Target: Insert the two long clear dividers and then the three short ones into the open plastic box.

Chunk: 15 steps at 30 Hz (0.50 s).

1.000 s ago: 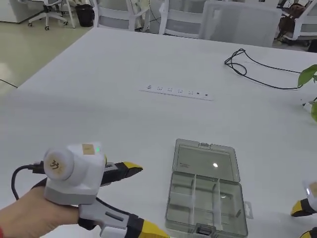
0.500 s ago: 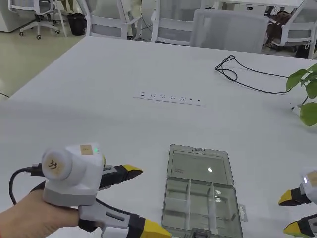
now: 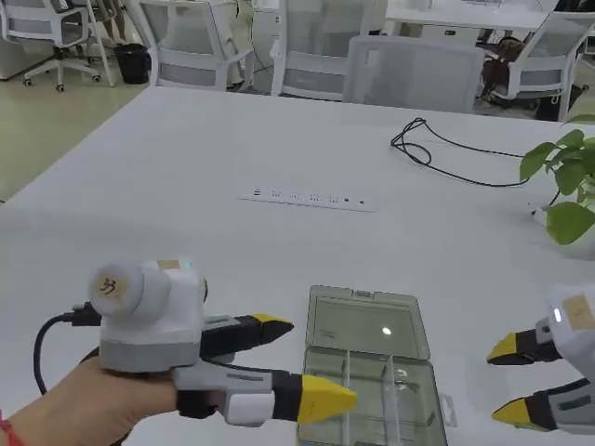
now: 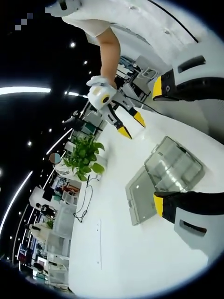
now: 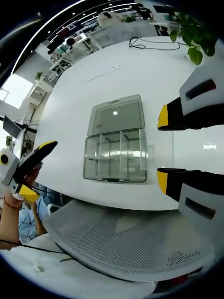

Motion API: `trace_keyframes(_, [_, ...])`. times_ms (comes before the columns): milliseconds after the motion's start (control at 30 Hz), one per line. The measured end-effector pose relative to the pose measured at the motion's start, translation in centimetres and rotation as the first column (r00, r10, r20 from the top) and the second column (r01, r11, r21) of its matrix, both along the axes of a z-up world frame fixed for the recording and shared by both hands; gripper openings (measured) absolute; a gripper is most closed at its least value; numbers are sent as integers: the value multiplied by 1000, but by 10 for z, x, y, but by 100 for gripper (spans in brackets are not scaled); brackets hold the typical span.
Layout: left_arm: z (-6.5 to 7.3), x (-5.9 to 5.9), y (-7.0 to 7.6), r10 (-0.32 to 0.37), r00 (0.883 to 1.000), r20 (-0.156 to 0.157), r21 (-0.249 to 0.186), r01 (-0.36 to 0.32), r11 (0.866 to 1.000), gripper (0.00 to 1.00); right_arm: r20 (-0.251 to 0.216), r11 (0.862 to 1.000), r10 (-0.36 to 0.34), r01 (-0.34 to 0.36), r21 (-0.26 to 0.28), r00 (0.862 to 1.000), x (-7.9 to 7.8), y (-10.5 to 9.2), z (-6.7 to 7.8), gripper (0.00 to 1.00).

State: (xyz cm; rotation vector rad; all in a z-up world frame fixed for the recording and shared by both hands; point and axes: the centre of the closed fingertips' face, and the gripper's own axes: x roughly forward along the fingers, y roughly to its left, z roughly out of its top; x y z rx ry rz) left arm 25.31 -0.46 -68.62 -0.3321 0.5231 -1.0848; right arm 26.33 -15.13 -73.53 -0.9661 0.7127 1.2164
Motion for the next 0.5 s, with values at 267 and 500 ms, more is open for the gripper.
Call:
trace_keyframes(267, [13, 2, -21, 18, 995, -101, -96, -28, 995, 68, 46, 999, 24, -25, 28, 999, -8, 30, 25, 33])
trace_keyframes(500, [15, 1, -36, 10, 980, -198, -157, -42, 987, 55, 58, 998, 31, -34, 56, 998, -16, 50, 39, 33])
